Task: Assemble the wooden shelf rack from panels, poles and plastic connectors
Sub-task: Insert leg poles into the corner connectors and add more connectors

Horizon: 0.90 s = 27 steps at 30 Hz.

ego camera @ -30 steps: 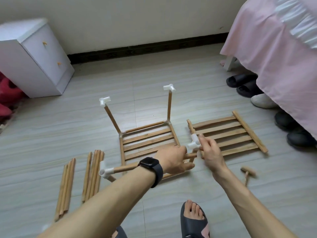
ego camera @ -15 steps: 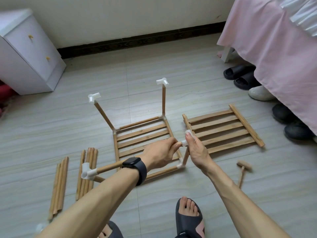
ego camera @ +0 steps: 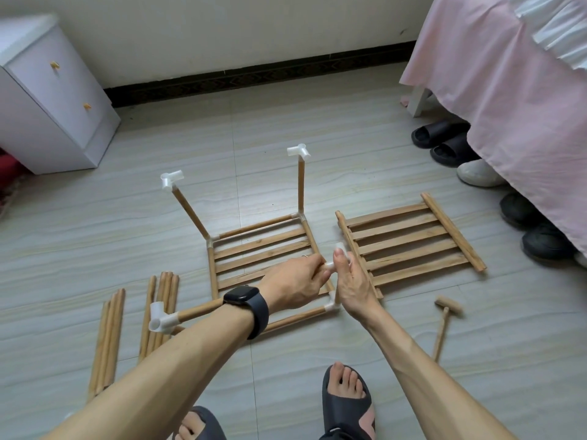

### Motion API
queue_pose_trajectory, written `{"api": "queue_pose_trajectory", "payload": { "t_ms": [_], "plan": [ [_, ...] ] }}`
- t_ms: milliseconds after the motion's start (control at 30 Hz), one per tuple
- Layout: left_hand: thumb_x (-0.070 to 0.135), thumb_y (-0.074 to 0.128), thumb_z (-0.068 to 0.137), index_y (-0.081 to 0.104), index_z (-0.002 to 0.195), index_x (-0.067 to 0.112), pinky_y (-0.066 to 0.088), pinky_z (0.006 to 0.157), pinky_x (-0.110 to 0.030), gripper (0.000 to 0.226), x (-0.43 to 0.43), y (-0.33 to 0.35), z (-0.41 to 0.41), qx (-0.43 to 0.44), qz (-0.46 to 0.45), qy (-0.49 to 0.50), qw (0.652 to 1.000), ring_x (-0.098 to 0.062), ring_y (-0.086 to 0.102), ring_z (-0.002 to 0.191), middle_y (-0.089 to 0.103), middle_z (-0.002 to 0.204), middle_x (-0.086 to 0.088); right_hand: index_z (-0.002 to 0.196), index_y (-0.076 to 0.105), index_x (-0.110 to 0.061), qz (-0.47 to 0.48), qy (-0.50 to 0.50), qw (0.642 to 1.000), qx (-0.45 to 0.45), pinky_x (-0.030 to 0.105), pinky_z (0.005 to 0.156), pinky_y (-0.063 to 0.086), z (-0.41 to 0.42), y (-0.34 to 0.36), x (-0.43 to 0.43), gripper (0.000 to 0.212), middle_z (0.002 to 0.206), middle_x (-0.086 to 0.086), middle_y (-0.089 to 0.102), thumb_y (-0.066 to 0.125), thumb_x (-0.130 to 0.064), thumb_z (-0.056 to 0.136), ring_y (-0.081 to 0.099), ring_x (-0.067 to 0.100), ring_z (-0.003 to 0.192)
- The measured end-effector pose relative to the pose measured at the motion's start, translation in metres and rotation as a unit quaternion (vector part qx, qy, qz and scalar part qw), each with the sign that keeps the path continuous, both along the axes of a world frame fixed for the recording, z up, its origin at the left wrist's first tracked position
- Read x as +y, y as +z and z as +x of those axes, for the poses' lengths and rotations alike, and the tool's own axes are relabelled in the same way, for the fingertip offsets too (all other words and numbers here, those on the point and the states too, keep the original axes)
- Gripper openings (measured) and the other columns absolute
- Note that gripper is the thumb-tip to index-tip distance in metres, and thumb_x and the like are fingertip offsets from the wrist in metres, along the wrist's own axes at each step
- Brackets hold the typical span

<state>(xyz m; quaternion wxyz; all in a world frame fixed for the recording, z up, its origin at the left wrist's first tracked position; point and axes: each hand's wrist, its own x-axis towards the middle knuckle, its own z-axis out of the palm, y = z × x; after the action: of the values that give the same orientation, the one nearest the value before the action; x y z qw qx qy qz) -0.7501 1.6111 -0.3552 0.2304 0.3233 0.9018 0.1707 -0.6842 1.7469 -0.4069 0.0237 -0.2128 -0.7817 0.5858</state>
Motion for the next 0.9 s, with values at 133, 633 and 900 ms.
{"api": "queue_pose_trajectory", "payload": {
  "t_ms": [133, 633, 900],
  "plan": [
    [0.056, 0.045, 0.100, 0.058, 0.125, 0.027, 0.055, 0.086, -0.036, 0.040, -0.045, 0.026, -0.024, 0.015, -0.016, 0.028, 0.999, -0.016, 0.062, 0.098, 0.067, 0.110, 0.004, 0.100, 0.054, -0.020, 0.001, 0.006, 1.000, -0.016, 0.013, 0.074, 0.035, -0.001, 0.001, 0.001, 0.055, 0.093, -0.013, 0.055, 0.025, -0.066, 0.097, 0.051, -0.002, 0.088],
    [0.023, 0.052, 0.103, 0.066, 0.105, 0.017, 0.053, 0.080, -0.038, 0.015, -0.204, -0.018, 0.020, -0.135, 0.278, 0.515, 0.800, -0.024, 0.065, 0.102, 0.067, 0.100, 0.001, 0.105, 0.056, -0.004, 0.002, 0.009, 1.000, -0.011, 0.035, 0.074, 0.043, -0.004, -0.007, 0.007, 0.072, 0.107, 0.026, 0.059, 0.026, -0.069, 0.099, 0.057, 0.029, 0.098],
    [0.008, 0.043, 0.099, 0.060, 0.098, 0.024, 0.048, 0.053, -0.025, 0.023, -0.197, -0.026, -0.006, -0.069, 0.209, 0.490, 0.843, -0.017, 0.059, 0.068, 0.060, 0.088, -0.004, 0.096, 0.062, -0.012, -0.001, 0.012, 1.000, -0.025, 0.026, 0.072, 0.039, 0.013, -0.008, 0.010, 0.064, 0.105, 0.026, 0.058, 0.032, -0.069, 0.099, 0.054, 0.015, 0.089]
  ]
}}
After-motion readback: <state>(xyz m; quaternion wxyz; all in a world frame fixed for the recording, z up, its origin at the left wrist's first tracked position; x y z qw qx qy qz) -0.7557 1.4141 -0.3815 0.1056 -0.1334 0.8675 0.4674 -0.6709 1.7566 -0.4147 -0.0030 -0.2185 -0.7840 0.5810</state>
